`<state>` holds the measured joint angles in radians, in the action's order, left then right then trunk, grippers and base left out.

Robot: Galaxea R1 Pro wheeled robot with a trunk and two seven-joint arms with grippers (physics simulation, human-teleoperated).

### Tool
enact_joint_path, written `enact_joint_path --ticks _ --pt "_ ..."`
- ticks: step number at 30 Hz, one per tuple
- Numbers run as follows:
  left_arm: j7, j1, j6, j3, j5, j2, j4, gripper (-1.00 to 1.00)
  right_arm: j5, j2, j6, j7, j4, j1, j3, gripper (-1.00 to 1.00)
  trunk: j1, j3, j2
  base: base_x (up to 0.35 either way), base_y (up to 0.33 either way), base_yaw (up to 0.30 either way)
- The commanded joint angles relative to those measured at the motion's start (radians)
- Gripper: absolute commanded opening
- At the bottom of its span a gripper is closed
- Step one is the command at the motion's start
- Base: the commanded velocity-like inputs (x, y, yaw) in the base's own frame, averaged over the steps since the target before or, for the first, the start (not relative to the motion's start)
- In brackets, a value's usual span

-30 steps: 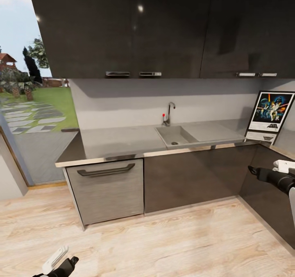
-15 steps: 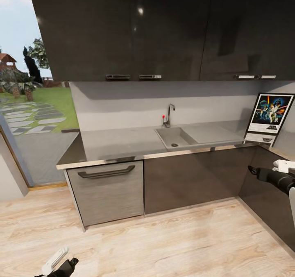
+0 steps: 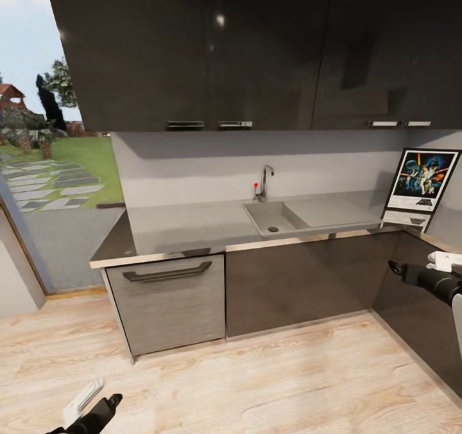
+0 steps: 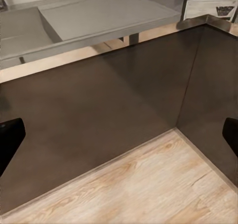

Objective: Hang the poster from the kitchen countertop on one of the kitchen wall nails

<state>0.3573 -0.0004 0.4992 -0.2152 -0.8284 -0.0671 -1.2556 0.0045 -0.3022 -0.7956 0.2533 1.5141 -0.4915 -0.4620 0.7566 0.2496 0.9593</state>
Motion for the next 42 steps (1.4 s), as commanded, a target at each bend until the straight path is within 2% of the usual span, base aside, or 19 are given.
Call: enact_joint_path --ticks 1,9,11,12,15,17,20,21,25,26,28,29,30,31,32,36,37,39,42 --pt "0.008 0.002 0.002 0.0 -0.011 0.0 -0.006 1.0 0.0 0.0 -0.005 0.005 0.001 -0.001 -0.001 1.0 -0.004 -0.002 -0.006 0.0 0.0 0.0" --pt "0.012 0.001 -0.001 0.004 -0.009 0.004 0.015 1.0 0.002 0.0 -0.004 0.0 -0.007 -0.002 -0.002 1.0 -0.034 -0.027 -0.062 0.0 0.0 0.0" --pt "0.011 -0.002 -0.002 0.004 -0.01 0.004 0.034 1.0 0.005 -0.001 0.002 -0.015 -0.057 -0.012 -0.002 1.0 -0.034 -0.027 -0.062 0.0 0.0 0.0" --pt "0.01 -0.003 -0.003 0.004 -0.01 0.004 0.038 1.0 0.006 -0.002 0.004 -0.02 -0.086 -0.023 -0.002 1.0 -0.034 -0.027 -0.062 0.0 0.0 0.0" --pt "0.01 -0.005 -0.008 0.007 -0.001 0.005 0.051 1.0 0.01 -0.006 0.026 -0.03 -0.25 -0.126 0.0 1.0 -0.034 -0.027 -0.062 0.0 0.0 0.0" --pt "0.012 -0.005 -0.021 0.007 0.002 0.004 0.054 1.0 0.012 -0.007 0.055 -0.032 -0.322 -0.171 0.001 1.0 -0.034 -0.027 -0.062 0.013 -0.014 0.0" --pt "0.013 -0.006 -0.033 0.005 0.003 0.003 0.056 1.0 0.013 -0.01 0.09 -0.034 -0.372 -0.201 0.0 1.0 -0.034 -0.027 -0.062 0.098 -0.137 0.0" --pt "0.015 -0.006 -0.036 0.005 0.004 0.002 0.057 1.0 0.013 -0.017 0.1 -0.034 -0.386 -0.209 0.0 1.0 -0.034 -0.027 -0.062 0.148 -0.212 0.0" --pt "0.017 -0.006 -0.039 0.004 0.004 0.001 0.058 1.0 0.007 -0.074 0.116 -0.034 -0.447 -0.223 -0.002 1.0 -0.034 -0.027 -0.062 0.19 -0.254 0.0" --pt "0.018 -0.006 -0.04 0.004 0.005 0.001 0.058 1.0 0.003 -0.102 0.12 -0.035 -0.496 -0.244 -0.003 1.0 -0.034 -0.027 -0.062 0.219 -0.273 0.0" --pt "0.019 -0.006 -0.04 0.003 0.005 0.001 0.059 1.0 0.001 -0.118 0.124 -0.031 -0.541 -0.268 -0.004 1.0 -0.034 -0.027 -0.062 0.223 -0.275 0.0" --pt "0.019 -0.006 -0.04 0.003 0.005 0.001 0.059 1.0 0.0 -0.13 0.13 -0.021 -0.596 -0.298 -0.004 1.0 -0.034 -0.027 -0.062 0.227 -0.277 0.0" --pt "0.02 -0.006 -0.04 0.003 0.005 0.001 0.06 1.0 -0.002 -0.15 0.14 0.029 -0.675 -0.336 -0.004 1.0 -0.034 -0.027 -0.062 0.23 -0.279 0.0" --pt "0.02 -0.006 -0.04 0.002 0.005 0.001 0.06 1.0 -0.002 -0.158 0.147 0.057 -0.694 -0.345 -0.004 1.0 -0.034 -0.027 -0.062 0.231 -0.279 0.0" --pt "0.02 -0.006 -0.041 0.002 0.005 0.001 0.06 1.0 -0.003 -0.174 0.163 0.124 -0.722 -0.357 -0.004 1.0 -0.034 -0.027 -0.062 0.231 -0.28 0.0" --pt "0.021 -0.006 -0.041 0.002 0.005 0.001 0.061 1.0 -0.003 -0.198 0.228 0.286 -0.752 -0.366 -0.002 1.0 -0.034 -0.027 -0.062 0.232 -0.28 0.0" --pt "0.021 -0.006 -0.041 0.002 0.005 0.001 0.063 1.0 -0.001 -0.202 0.301 0.326 -0.754 -0.366 -0.002 1.0 -0.034 -0.027 -0.062 0.233 -0.28 0.0" --pt "0.022 -0.007 -0.041 0.004 0.005 0.001 0.083 1.0 0.002 -0.204 0.337 0.34 -0.754 -0.365 -0.001 1.0 -0.034 -0.027 -0.062 0.233 -0.28 0.0" --pt "0.018 -0.041 -0.041 0.012 0.006 0.001 0.158 1.0 0.005 -0.205 0.367 0.352 -0.755 -0.365 -0.001 1.0 -0.034 -0.027 -0.062 0.233 -0.28 0.0"
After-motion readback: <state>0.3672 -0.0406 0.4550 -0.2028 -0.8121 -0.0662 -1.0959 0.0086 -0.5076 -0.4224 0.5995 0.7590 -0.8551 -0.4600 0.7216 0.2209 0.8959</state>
